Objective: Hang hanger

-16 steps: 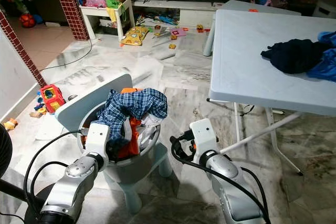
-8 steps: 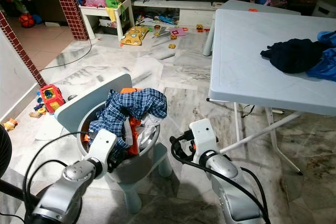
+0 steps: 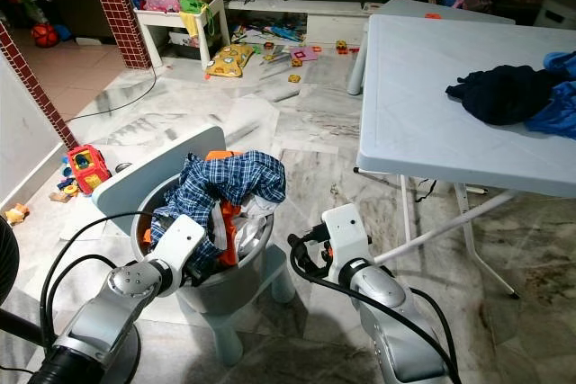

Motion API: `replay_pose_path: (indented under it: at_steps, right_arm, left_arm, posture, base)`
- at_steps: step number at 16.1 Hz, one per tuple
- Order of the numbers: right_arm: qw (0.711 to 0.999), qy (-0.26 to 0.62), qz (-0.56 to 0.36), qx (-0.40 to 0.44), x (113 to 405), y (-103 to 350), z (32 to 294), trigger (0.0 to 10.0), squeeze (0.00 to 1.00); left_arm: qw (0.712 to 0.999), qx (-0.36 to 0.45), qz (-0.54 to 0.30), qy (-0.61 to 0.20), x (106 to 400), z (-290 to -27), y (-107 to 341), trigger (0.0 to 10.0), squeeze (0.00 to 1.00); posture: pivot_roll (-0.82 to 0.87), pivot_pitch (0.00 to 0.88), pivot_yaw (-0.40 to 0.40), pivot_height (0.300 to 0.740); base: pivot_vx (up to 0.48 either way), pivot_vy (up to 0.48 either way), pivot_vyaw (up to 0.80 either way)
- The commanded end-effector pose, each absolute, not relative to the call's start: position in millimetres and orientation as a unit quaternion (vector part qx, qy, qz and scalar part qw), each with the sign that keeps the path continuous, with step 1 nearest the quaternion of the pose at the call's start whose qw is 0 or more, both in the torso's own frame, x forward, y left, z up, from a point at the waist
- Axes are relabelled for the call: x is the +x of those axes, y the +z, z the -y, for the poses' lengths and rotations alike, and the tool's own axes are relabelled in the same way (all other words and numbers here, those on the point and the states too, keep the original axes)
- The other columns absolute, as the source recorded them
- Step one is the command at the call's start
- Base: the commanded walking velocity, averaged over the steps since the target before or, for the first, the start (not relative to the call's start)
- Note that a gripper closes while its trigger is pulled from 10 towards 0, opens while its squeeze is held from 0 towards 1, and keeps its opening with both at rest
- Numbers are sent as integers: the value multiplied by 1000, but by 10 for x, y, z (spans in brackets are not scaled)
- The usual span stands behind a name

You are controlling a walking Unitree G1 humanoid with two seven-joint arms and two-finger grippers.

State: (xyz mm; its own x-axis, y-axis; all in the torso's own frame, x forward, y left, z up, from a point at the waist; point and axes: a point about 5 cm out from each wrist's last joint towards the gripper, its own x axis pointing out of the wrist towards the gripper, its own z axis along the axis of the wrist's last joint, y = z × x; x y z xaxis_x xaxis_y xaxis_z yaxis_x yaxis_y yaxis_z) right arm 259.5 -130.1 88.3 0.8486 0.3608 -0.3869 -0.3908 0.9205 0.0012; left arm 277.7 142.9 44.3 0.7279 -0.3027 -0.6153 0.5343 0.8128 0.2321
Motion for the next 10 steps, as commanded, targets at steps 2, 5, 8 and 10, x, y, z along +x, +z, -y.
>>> replay_pose_path:
  at_steps: [2,5,8,10]
  right_arm:
    - [962,192,-190,-38,2582,905,1288,10000,0]
    - [961,194,-191,-36,2569,899,1263,10000,0]
    - [962,192,-191,-36,2575,897,1266,10000,0]
    - [963,190,-190,-36,2576,901,1274,10000,0]
  left_arm:
    - [897,224,-291,-247,2824,-1426,418,10000,698]
    - [890,230,-293,-262,2864,-1394,380,10000,0]
    - [886,237,-297,-267,2930,-1381,320,10000,0]
    - [885,237,-299,-268,2955,-1380,290,3922,0]
  posture:
    - [-159,29,44,740]
    - [-162,30,47,740]
    - [-168,32,51,740]
    - [-173,31,53,740]
  base:
    - [0,0,0]
    - [0,0,0]
    - [0,0,0]
    - [0,0,0]
